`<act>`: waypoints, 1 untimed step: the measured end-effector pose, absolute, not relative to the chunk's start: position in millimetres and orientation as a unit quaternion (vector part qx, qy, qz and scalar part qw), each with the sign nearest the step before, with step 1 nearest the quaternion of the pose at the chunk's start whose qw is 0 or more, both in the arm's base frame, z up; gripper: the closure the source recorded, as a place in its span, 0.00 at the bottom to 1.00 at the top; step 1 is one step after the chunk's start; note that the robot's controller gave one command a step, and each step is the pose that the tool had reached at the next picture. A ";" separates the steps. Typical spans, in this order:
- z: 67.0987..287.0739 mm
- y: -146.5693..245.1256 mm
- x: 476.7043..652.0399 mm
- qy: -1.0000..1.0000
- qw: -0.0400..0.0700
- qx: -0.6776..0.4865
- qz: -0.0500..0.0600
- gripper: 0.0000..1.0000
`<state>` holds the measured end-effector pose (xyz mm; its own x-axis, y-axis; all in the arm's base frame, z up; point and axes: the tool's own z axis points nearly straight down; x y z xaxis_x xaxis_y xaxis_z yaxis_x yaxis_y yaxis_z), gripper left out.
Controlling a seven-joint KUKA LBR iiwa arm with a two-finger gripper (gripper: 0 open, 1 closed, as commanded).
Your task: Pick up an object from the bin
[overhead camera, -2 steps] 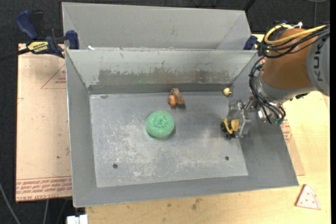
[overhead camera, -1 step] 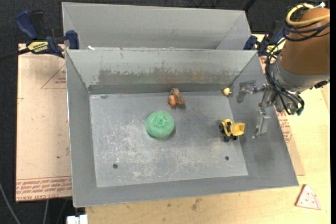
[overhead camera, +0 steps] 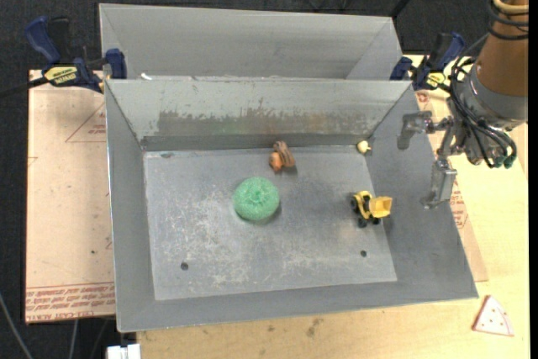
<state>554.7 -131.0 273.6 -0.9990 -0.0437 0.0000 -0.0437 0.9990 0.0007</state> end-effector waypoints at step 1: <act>232.1 -130.3 541.2 -0.999 -0.004 0.051 0.001 0.00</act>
Offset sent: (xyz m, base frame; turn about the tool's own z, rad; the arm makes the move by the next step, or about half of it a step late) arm 0.0023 0.0330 -0.1407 0.0209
